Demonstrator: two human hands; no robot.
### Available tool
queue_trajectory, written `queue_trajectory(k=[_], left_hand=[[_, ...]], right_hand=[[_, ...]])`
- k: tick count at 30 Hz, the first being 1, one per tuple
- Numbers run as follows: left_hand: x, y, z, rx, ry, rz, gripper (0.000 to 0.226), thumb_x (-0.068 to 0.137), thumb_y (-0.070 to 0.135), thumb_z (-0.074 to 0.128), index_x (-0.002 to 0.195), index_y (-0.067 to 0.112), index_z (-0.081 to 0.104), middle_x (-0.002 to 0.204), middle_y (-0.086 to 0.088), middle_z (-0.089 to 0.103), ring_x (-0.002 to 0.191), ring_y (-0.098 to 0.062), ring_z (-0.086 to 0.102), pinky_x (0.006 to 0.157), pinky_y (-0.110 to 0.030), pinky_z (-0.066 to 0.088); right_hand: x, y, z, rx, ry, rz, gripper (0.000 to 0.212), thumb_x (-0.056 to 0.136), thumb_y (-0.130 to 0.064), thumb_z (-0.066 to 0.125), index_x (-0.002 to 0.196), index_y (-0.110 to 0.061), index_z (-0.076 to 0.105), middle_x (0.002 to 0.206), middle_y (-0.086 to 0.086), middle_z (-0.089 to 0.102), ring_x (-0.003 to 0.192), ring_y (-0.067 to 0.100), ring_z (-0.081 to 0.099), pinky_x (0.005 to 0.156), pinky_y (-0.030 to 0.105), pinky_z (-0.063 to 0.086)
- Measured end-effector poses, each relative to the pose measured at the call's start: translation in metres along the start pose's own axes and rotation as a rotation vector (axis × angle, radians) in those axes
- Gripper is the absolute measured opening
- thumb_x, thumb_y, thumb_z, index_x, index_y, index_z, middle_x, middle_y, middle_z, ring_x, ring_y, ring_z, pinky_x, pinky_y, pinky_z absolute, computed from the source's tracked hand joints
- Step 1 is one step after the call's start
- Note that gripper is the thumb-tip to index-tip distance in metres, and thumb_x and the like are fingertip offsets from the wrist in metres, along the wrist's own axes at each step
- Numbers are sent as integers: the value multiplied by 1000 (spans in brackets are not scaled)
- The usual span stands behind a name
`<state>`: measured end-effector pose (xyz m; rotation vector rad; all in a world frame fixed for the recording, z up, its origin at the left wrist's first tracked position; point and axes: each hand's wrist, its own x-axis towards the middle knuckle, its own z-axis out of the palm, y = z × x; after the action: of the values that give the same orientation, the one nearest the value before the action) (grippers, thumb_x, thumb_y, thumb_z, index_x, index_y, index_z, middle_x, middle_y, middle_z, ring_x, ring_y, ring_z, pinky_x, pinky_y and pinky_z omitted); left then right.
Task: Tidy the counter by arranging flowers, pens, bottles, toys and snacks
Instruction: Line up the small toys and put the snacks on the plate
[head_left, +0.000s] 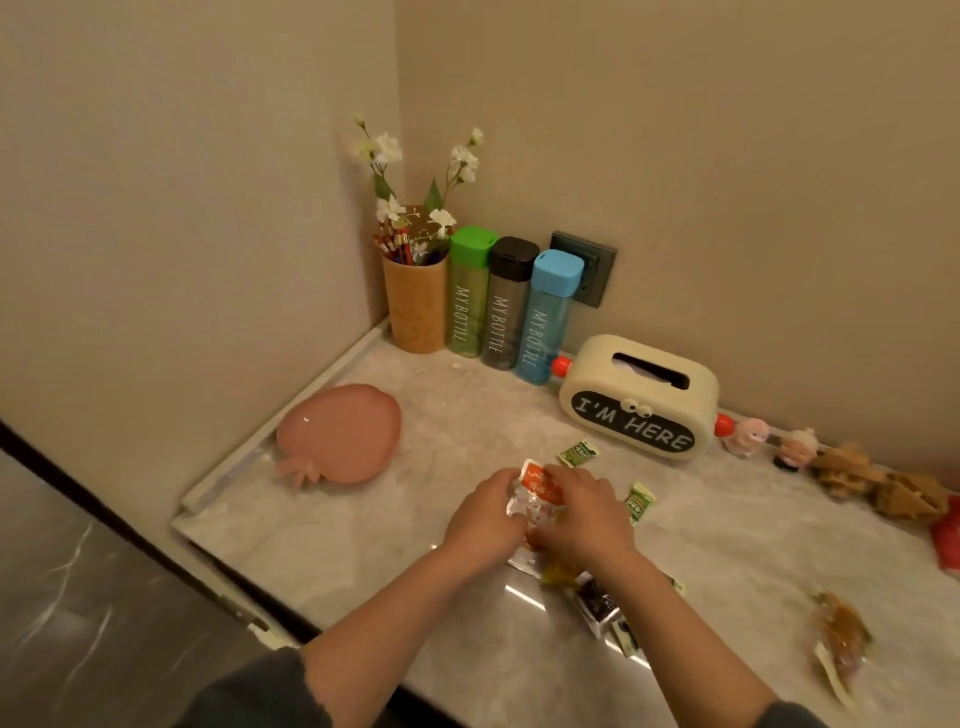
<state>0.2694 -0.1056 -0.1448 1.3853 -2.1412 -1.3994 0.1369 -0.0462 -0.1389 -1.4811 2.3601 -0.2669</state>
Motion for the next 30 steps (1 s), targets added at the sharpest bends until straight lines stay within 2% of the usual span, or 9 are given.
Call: queue_trajectory(k=[3,6,12,16,19,21,23,27,30], left_hand=[[7,0,-2,-214,-10,-78,62,87,5,58,144,17,37,138,-6,51,122,-19,53,95,-26,46],[11,-2,-5,-277,-31,-56,44,88,6,56,132,12,52,124,-6,62,110,-19,61,93,-33,52],[14,-12,-55,-410,191,-23,11,96,14,52,99,18,62,93,-5,70,81,-17,67,77,-32,54],[18,-25,-110,-463,399,-31,9,98,21,51,101,19,59,85,4,69,68,-3,66,56,-17,47],[18,-42,-146,-400,596,-49,8,97,20,53,100,17,60,81,6,67,60,4,65,48,-12,47],[19,-55,-166,-293,697,-73,11,96,21,53,102,17,61,89,2,69,75,-6,69,66,-25,56],[22,-67,-179,-289,703,-69,9,97,23,51,102,22,58,95,2,68,82,-16,67,68,-31,54],[33,-83,-193,-131,661,-40,11,98,30,47,105,29,56,87,17,62,69,4,58,53,-17,38],[42,-88,-194,-101,615,-32,13,98,29,48,107,27,57,96,10,67,75,-4,62,59,-24,48]], right_hand=[[4,2,-2,-43,22,-22,86,70,-58,66,145,-37,30,139,-5,44,124,22,39,99,40,35],[6,-3,-1,-28,107,-97,82,72,-60,65,145,-37,35,125,-7,46,117,16,42,95,35,35],[22,-53,-7,497,137,-155,61,83,-44,70,138,-34,48,115,-8,50,96,1,51,77,12,40],[39,-101,-6,763,136,-79,33,97,-33,53,130,-30,54,121,-6,61,101,8,60,86,29,53],[53,-127,7,630,72,-145,27,95,-23,53,121,-28,58,120,-6,63,100,6,58,84,25,50],[62,-142,19,523,18,-197,28,93,-23,54,120,-29,59,122,-8,60,100,5,56,83,22,47],[71,-154,30,416,-5,-236,28,93,-26,54,121,-29,60,125,-7,58,106,8,55,87,22,45],[88,-169,41,193,30,-334,29,94,-27,51,120,-26,64,129,-3,60,117,16,53,94,29,43],[97,-175,41,19,-36,-394,30,96,-34,50,122,-33,65,137,-10,56,136,18,40,102,33,40]])
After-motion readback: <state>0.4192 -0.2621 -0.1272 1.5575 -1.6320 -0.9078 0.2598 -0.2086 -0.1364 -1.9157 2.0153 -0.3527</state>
